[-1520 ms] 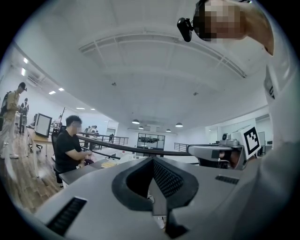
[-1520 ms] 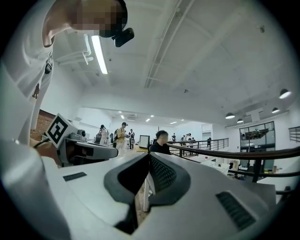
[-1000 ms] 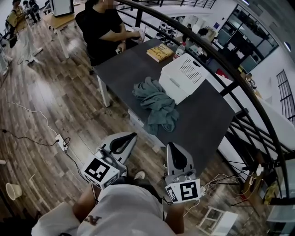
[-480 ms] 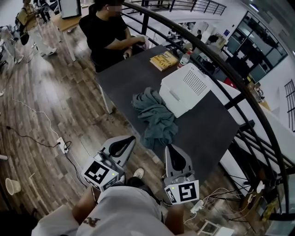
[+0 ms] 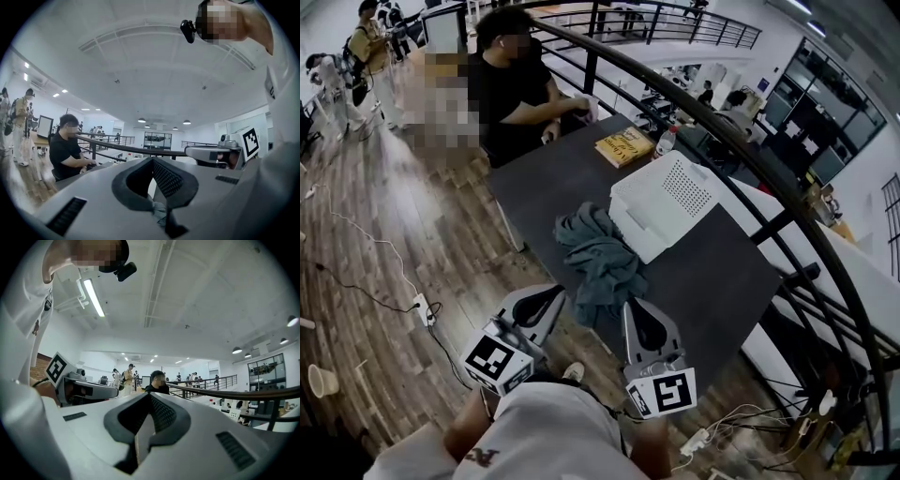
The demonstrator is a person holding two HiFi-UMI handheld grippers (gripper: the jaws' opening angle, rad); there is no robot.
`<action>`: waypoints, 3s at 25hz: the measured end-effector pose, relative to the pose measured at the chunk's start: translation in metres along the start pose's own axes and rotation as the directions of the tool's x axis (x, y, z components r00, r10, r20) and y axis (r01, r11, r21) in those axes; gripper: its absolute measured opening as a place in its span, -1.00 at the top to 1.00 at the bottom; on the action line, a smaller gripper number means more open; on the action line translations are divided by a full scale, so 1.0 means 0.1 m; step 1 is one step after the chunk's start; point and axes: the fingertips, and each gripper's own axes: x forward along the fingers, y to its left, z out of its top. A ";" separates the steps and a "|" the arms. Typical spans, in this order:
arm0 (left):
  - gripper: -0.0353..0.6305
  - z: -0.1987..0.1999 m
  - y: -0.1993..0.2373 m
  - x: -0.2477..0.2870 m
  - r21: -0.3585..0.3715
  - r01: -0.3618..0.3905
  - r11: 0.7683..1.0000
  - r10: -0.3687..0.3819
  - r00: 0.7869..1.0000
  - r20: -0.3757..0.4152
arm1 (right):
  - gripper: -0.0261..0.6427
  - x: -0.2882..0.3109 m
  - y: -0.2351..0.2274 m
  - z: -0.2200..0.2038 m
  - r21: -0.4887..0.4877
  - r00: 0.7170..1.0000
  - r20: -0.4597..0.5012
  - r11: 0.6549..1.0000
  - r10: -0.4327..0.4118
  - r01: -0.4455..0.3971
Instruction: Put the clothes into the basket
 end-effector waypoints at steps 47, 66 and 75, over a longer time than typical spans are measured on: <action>0.92 -0.56 1.61 1.47 -0.064 0.177 0.982 -0.182 0.980 -0.084 | 0.86 1.56 -0.86 -1.24 -0.133 0.921 -0.356 0.984 -0.159 0.119; 0.92 -1.59 1.28 1.75 -0.100 0.178 0.979 -0.200 0.930 -0.308 | 0.46 1.58 -0.91 -2.83 -0.170 0.715 -0.699 0.966 0.020 -0.194; 0.92 -1.79 1.28 1.76 -0.106 0.155 0.982 -0.183 0.916 -0.357 | -0.22 1.60 -0.83 -3.55 -0.138 0.593 -0.800 0.933 0.093 -0.332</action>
